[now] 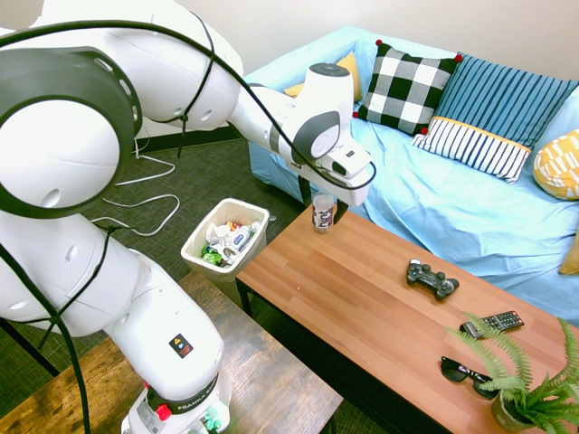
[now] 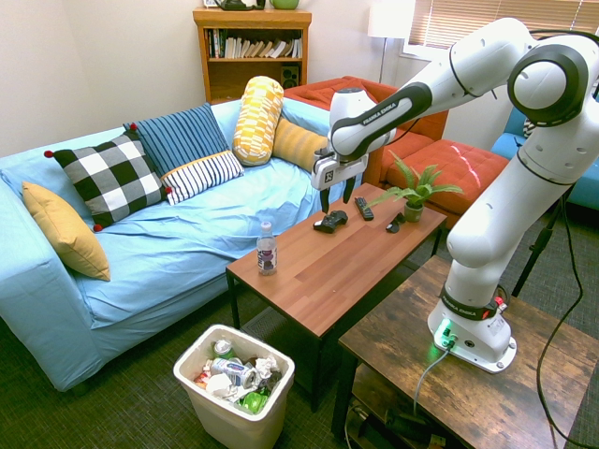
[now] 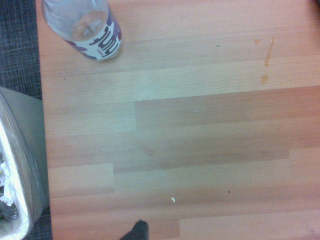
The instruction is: Throw the bottle in the trash bin
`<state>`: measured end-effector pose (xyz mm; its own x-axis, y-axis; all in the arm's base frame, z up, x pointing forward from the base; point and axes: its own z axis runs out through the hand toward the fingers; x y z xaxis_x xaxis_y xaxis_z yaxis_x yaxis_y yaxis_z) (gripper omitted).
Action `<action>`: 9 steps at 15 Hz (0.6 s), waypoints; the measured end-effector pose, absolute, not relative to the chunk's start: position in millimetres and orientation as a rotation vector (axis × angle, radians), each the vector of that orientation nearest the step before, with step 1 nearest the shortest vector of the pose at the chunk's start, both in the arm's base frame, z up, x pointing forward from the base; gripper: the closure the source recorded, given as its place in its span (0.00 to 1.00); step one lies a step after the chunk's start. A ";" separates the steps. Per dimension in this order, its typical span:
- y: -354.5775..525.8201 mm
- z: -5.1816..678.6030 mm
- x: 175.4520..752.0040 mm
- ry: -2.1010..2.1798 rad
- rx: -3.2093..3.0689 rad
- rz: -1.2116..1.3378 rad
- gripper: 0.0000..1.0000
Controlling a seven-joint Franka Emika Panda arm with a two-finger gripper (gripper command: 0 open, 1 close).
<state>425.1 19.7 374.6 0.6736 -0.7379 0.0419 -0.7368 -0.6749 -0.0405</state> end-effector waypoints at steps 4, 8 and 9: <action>31.6 372.4 438.7 1.253 -2.844 -0.129 0.00; 67.3 365.3 477.4 1.239 -2.821 -0.178 0.00; 81.7 366.8 486.2 1.239 -2.821 -0.200 0.00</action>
<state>486.2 81.7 366.8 0.6697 -0.7364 0.0967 -0.7294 -0.6766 -0.1009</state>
